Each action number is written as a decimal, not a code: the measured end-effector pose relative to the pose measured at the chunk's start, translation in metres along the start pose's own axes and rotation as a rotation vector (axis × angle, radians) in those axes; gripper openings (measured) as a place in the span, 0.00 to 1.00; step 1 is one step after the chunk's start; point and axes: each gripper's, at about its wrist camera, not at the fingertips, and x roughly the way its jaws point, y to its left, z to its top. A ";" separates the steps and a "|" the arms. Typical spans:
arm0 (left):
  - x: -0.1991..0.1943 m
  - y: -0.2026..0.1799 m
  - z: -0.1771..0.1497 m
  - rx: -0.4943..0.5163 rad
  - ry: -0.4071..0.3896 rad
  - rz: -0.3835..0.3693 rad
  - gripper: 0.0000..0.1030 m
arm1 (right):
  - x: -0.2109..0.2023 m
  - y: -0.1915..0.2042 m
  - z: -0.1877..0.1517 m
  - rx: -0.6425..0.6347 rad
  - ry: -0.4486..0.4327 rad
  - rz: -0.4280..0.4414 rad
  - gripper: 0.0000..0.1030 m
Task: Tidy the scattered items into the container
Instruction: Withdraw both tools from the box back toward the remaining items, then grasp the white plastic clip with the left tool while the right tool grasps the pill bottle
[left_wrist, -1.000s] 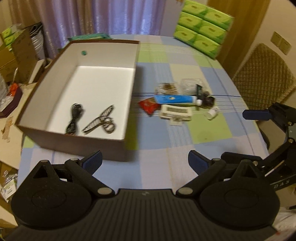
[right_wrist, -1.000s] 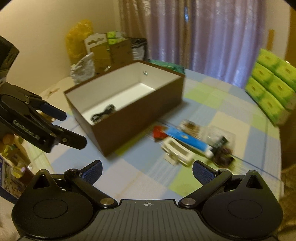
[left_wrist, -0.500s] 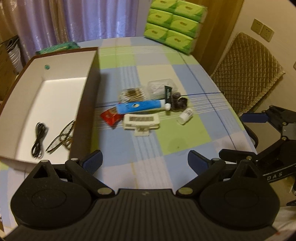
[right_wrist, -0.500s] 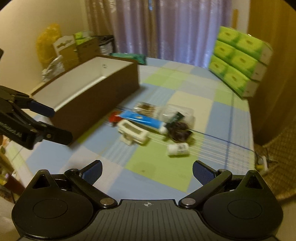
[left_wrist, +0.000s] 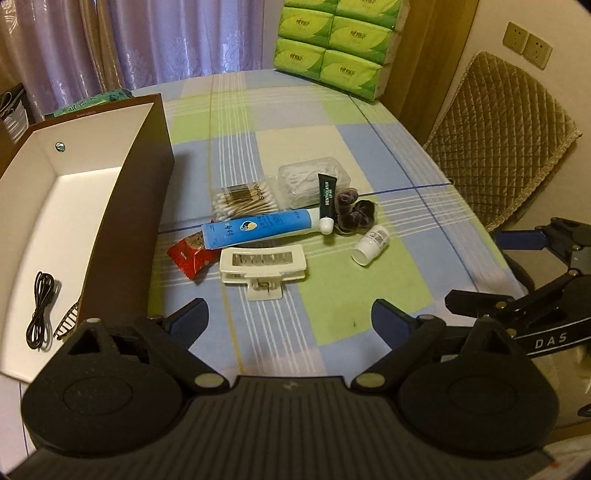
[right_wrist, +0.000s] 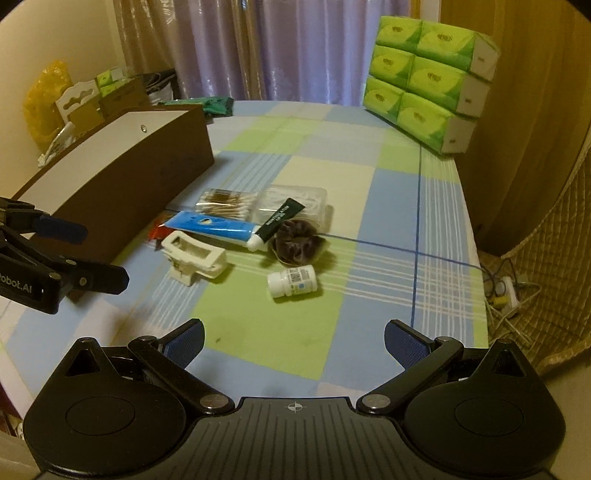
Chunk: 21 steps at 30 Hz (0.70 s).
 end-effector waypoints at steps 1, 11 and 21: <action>0.003 0.001 0.000 0.000 -0.002 0.001 0.90 | 0.003 -0.001 0.000 0.003 -0.001 -0.001 0.98; 0.051 0.011 0.003 -0.041 0.025 0.038 0.83 | 0.041 -0.010 0.002 0.000 -0.014 0.006 0.91; 0.082 0.019 0.007 -0.045 0.016 0.058 0.82 | 0.080 -0.010 0.010 -0.036 -0.017 0.019 0.79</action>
